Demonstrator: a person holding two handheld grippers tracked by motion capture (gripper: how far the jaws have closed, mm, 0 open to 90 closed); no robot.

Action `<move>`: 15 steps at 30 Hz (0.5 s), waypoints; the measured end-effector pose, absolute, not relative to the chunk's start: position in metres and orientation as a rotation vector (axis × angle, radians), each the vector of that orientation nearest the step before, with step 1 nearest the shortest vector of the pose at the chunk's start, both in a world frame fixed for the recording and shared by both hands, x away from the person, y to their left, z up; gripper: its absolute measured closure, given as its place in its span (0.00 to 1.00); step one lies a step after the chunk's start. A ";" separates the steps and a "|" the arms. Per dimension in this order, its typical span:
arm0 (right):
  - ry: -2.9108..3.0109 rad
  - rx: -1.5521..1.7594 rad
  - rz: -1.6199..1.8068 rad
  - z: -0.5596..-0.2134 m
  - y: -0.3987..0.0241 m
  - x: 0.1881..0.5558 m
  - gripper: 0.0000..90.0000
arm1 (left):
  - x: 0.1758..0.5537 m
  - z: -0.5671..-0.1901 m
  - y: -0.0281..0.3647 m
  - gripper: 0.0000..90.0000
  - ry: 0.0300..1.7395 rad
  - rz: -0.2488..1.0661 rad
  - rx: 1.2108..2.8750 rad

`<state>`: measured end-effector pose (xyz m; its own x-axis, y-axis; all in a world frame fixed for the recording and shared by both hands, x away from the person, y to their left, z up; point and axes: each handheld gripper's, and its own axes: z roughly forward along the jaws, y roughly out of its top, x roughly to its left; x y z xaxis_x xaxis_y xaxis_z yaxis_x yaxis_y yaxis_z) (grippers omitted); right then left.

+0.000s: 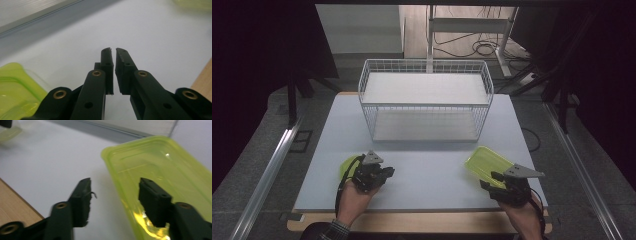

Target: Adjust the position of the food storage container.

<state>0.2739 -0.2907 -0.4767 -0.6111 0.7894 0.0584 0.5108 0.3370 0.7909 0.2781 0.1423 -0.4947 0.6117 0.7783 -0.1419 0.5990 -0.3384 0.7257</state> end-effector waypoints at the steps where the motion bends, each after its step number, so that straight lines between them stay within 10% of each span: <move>1: 2.266 1.163 1.150 -0.475 -0.294 0.274 0.61 | 0.277 -0.494 0.142 0.94 1.077 0.293 2.058; 15: 2.110 1.351 0.992 -0.465 -0.355 0.276 0.98 | 0.262 -0.497 0.140 0.91 1.032 0.262 2.035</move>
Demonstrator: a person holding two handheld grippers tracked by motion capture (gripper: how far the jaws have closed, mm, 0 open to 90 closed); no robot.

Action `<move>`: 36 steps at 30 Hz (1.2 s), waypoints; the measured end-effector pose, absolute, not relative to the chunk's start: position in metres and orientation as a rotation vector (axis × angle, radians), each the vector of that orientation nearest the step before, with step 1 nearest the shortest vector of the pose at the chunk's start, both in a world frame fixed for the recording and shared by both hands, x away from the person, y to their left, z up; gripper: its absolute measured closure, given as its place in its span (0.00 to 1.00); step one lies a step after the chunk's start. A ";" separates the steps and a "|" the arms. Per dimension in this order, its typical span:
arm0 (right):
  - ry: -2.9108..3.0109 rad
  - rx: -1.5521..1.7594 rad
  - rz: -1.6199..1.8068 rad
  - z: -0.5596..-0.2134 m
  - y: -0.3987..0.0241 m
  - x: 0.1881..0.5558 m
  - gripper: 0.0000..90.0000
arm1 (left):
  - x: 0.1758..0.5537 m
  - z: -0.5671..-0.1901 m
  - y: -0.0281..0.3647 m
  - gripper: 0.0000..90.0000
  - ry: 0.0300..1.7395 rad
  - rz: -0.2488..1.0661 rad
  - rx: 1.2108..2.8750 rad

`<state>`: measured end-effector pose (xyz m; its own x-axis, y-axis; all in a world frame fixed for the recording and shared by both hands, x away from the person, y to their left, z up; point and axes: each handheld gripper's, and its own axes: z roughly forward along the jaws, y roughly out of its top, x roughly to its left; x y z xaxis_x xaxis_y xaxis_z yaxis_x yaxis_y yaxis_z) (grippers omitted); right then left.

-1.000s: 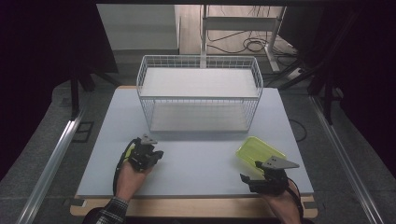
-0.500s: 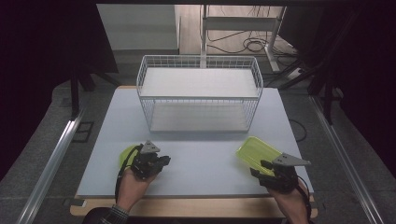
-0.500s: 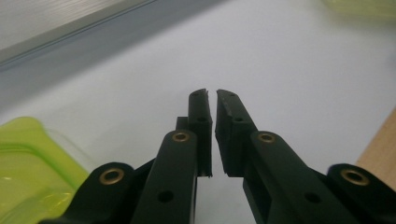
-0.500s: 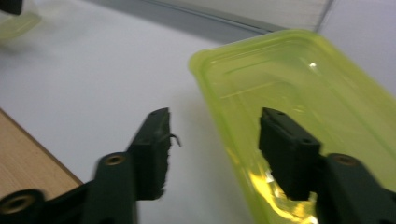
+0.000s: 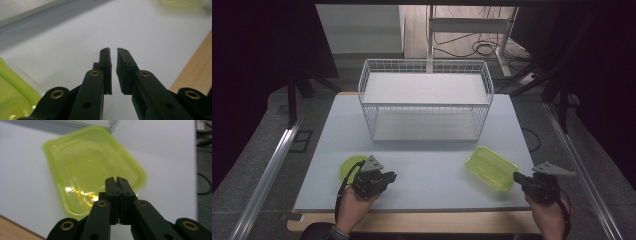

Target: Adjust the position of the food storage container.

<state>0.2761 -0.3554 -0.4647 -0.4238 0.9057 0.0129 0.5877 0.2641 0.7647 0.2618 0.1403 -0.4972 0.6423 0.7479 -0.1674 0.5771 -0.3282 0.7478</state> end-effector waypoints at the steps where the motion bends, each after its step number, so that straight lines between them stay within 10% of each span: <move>1: 2.100 1.364 0.986 -0.465 -0.358 0.277 0.98 | 0.259 -0.499 0.139 0.91 1.025 0.256 2.033; 36: 2.230 1.350 0.953 -0.484 -0.300 0.355 0.99 | 0.252 -0.521 0.124 0.87 0.993 0.208 2.064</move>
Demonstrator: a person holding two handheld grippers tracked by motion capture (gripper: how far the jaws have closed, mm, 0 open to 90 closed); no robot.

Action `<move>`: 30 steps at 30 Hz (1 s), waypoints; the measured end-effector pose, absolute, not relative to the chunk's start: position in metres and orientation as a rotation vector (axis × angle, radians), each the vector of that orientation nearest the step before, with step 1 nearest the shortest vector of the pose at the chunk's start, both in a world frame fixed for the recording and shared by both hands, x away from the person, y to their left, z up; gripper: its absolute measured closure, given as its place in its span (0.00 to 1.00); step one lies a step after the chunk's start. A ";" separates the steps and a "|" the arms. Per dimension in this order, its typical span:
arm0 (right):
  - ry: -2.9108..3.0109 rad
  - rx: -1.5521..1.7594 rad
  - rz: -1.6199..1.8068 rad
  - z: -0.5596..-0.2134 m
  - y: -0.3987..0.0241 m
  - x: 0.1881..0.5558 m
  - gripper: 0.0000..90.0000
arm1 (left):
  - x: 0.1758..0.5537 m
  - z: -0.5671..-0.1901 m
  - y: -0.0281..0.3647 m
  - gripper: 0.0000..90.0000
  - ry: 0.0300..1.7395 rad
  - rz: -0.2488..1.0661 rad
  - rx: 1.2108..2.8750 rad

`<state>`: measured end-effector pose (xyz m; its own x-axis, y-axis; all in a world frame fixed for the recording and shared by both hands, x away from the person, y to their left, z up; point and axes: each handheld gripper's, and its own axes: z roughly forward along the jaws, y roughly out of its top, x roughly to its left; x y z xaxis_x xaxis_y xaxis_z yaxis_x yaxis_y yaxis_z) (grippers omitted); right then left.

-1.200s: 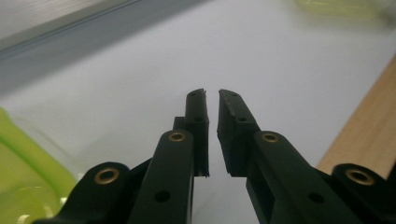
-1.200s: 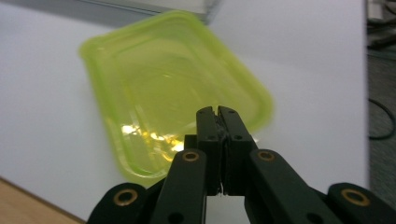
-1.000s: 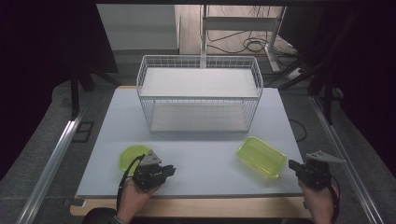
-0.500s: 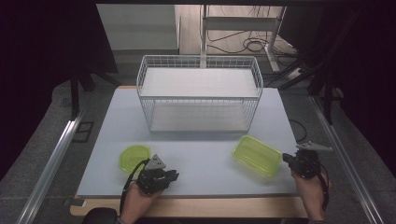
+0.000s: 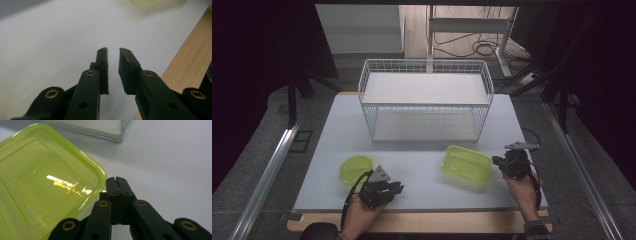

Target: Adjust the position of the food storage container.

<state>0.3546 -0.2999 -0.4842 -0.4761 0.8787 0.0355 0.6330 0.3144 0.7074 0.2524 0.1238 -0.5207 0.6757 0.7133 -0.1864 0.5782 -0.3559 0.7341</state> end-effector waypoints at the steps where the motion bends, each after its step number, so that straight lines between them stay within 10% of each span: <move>1: 2.244 1.339 0.957 -0.485 -0.294 0.356 0.99 | 0.253 -0.521 0.123 0.87 0.992 0.209 2.066; 30: 2.420 1.220 1.054 -0.495 -0.226 0.364 0.98 | 0.283 -0.523 0.083 0.97 1.034 0.300 2.107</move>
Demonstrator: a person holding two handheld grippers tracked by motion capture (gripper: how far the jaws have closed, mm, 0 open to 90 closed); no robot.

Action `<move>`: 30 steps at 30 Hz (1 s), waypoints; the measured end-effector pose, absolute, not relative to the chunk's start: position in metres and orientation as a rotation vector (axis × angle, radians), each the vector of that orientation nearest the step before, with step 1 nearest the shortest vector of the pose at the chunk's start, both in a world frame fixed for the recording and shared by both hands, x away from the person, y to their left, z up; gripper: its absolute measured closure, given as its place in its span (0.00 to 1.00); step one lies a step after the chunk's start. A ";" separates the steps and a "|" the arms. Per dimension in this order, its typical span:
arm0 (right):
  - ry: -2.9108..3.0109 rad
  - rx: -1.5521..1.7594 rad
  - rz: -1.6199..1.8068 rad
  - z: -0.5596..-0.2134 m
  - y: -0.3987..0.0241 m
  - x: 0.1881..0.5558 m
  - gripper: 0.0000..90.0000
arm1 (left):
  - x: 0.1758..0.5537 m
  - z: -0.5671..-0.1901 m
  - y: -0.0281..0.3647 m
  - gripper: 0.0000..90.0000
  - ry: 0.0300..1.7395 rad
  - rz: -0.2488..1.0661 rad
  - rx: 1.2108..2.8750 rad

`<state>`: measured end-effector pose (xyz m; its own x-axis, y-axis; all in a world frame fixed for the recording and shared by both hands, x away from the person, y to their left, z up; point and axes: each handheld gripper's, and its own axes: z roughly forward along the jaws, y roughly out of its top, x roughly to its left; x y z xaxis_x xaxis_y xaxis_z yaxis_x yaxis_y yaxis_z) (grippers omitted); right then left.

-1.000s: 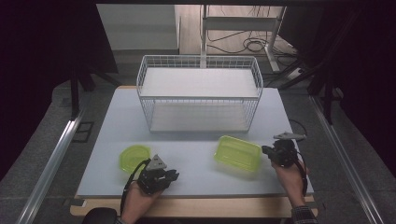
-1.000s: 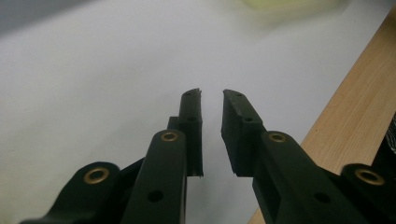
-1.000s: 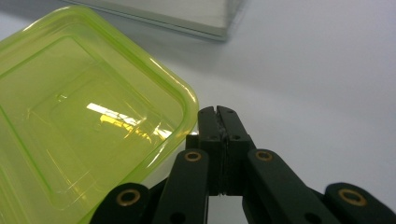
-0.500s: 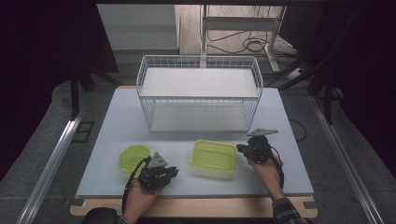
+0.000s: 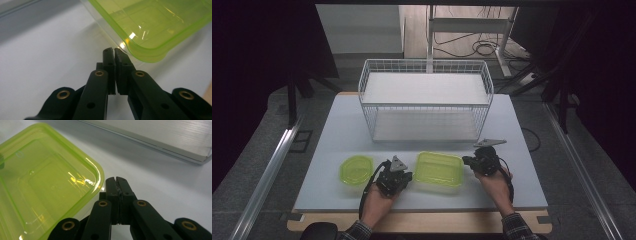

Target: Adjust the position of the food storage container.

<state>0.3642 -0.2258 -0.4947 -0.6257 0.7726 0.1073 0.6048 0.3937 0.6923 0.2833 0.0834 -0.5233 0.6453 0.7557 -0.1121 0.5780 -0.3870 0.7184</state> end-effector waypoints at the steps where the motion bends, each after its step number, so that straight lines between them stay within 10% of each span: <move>1: 2.421 1.217 1.056 -0.495 -0.225 0.364 0.98 | 0.281 -0.523 0.084 0.97 1.031 0.294 2.108; 19: 2.435 1.151 1.075 -0.490 -0.222 0.356 0.91 | 0.244 -0.521 0.100 0.89 0.985 0.226 2.155; 30: 2.423 1.067 1.138 -0.479 -0.239 0.320 0.42 | 0.230 -0.521 0.121 0.36 0.953 0.348 2.131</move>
